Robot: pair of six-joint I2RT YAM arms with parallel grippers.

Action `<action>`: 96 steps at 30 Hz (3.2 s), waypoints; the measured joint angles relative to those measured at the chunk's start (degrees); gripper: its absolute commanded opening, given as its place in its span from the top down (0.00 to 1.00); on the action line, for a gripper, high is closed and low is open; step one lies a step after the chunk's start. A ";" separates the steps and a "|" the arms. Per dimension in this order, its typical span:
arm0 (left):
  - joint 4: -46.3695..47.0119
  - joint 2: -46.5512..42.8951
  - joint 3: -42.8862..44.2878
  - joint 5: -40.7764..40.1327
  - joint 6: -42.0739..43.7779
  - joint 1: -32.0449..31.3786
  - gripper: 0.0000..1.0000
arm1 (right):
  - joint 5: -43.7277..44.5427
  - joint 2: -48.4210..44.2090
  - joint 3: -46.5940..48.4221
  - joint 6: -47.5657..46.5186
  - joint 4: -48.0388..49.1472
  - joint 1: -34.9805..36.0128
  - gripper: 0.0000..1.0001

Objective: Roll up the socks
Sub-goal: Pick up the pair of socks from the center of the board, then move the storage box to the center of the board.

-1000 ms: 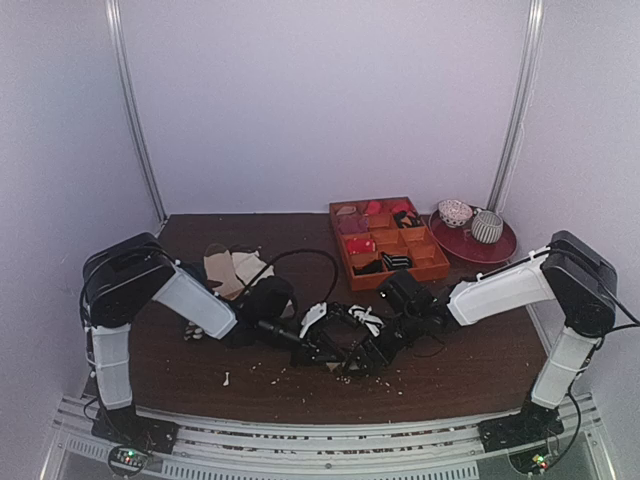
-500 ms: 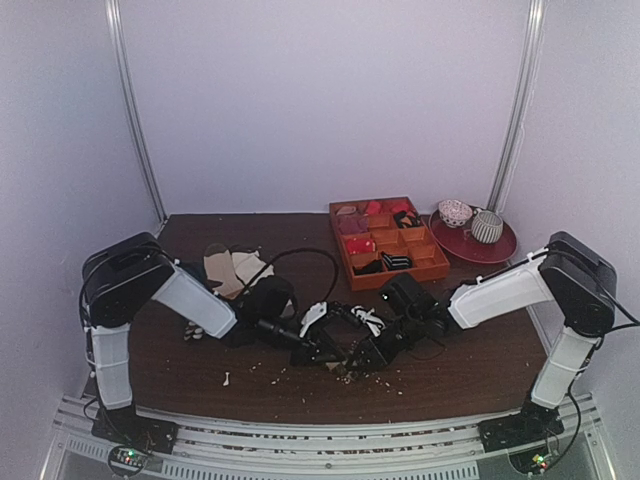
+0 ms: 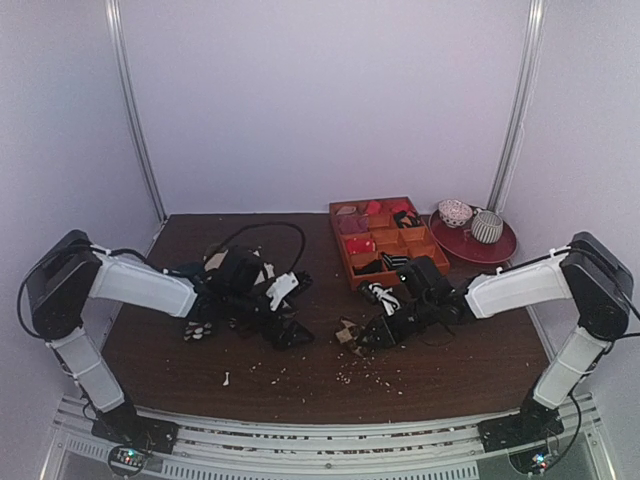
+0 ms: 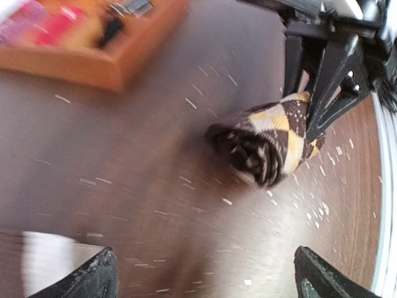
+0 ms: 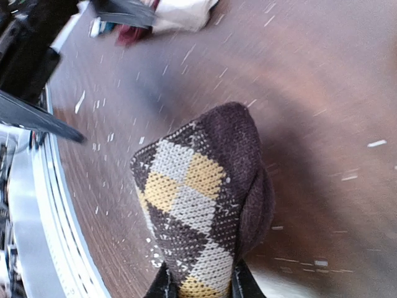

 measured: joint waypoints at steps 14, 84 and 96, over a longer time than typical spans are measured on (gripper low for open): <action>-2.49 -10.23 0.07 -11.96 -2.10 2.08 0.02 | 9.35 -11.56 15.13 -3.93 -9.01 -19.41 1.00; 10.14 -11.32 -5.62 -4.72 -2.73 7.26 0.07 | 44.76 15.04 33.05 -36.30 -27.58 -16.44 0.96; 9.99 -11.30 -6.03 -4.26 -2.47 7.26 0.07 | 37.33 12.85 29.92 -29.51 -23.32 -18.56 0.97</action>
